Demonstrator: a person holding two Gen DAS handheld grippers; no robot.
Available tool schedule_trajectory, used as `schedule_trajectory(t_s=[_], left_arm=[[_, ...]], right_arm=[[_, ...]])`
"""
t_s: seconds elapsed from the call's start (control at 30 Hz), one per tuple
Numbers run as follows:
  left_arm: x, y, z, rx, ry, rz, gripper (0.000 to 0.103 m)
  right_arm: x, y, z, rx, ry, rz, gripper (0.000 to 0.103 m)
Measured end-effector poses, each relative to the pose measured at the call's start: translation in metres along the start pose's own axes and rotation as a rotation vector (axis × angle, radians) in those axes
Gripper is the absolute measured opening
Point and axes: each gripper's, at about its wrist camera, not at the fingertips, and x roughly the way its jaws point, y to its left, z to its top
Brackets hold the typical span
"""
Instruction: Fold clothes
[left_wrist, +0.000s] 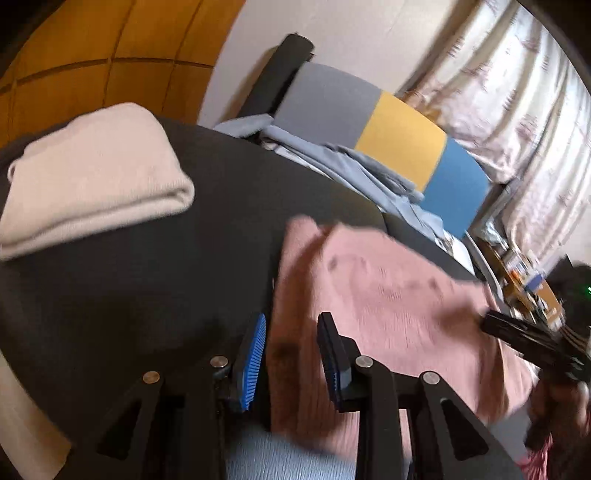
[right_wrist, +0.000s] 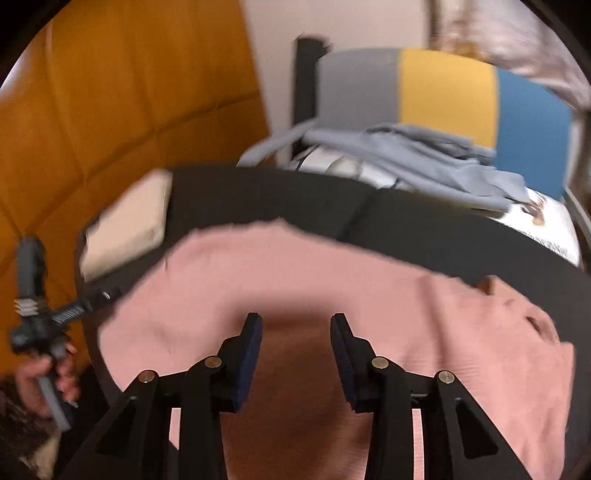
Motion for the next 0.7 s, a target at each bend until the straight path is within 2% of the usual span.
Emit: schedule_trajectory(t_s=[0.1, 0.17, 0.23, 0.33, 0.43, 0.6, 0.7], left_arm=[[-0.016, 0.009, -0.021, 0.009, 0.013, -0.059, 0.029], [-0.023, 0.011, -0.033, 0.021, 0.027, -0.108, 0.029], [-0.024, 0.007, -0.041, 0.048, 0.051, -0.153, 0.029], [-0.018, -0.008, -0.052, 0.113, 0.097, -0.204, 0.029], [-0.01, -0.023, -0.062, 0.167, 0.128, -0.223, 0.029], [-0.002, -0.039, -0.055, 0.238, 0.088, -0.192, 0.029], [0.004, -0.048, -0.048, 0.267, 0.067, -0.152, 0.029]], right_arm=[[0.012, 0.015, -0.007, -0.01, 0.054, 0.073, 0.038], [0.002, 0.018, -0.008, -0.02, 0.044, 0.146, 0.039], [-0.017, 0.031, -0.022, -0.08, 0.041, 0.186, 0.042], [-0.038, 0.058, -0.054, -0.224, 0.05, 0.194, 0.044], [-0.037, 0.088, -0.086, -0.393, 0.064, 0.102, 0.052], [-0.016, 0.133, -0.122, -0.661, 0.066, -0.071, 0.052], [-0.002, 0.15, -0.129, -0.777, 0.001, -0.222, 0.053]])
